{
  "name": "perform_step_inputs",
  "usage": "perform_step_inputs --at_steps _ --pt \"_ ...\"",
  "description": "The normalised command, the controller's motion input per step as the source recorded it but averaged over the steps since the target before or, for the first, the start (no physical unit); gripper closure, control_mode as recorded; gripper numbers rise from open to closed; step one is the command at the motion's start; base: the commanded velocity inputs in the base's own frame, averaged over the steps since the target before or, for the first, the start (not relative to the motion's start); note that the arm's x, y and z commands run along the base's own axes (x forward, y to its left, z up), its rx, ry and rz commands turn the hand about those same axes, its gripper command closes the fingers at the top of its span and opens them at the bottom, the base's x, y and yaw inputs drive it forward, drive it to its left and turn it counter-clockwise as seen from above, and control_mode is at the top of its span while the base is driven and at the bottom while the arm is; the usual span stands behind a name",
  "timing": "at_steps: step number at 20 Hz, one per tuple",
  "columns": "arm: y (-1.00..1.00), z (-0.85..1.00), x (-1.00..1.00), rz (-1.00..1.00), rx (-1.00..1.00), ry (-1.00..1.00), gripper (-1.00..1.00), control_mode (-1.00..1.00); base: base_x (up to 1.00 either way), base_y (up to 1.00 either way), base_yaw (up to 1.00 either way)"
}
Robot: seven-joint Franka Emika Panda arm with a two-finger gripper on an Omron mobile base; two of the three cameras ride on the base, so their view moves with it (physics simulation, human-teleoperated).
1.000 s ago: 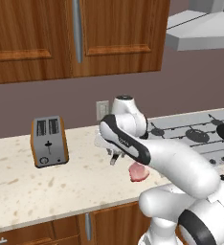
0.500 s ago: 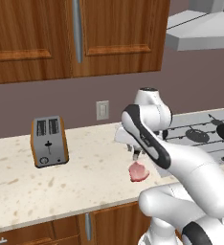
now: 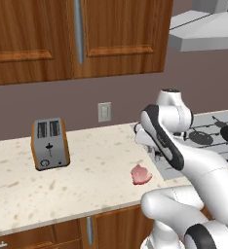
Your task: Place both pans onto different burners. Then place the potato and the steak on different pans.
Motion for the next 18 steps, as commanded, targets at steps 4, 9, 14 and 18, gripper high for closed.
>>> perform_step_inputs --at_steps 4,9,14,18 --pt "-0.59 0.0 0.0 0.0 -0.01 0.0 1.0 -1.0 0.0 0.0 0.0" --pt "-0.52 -0.08 0.0 0.0 0.01 0.0 1.0 -1.0 0.0 0.0 0.0" --pt "-0.46 -0.15 0.0 0.0 0.0 -0.01 1.0 -1.0 0.0 0.0 0.0" --pt "-0.4 -0.21 0.0 0.0 -0.03 0.0 1.0 -1.0 0.0 0.0 0.0"
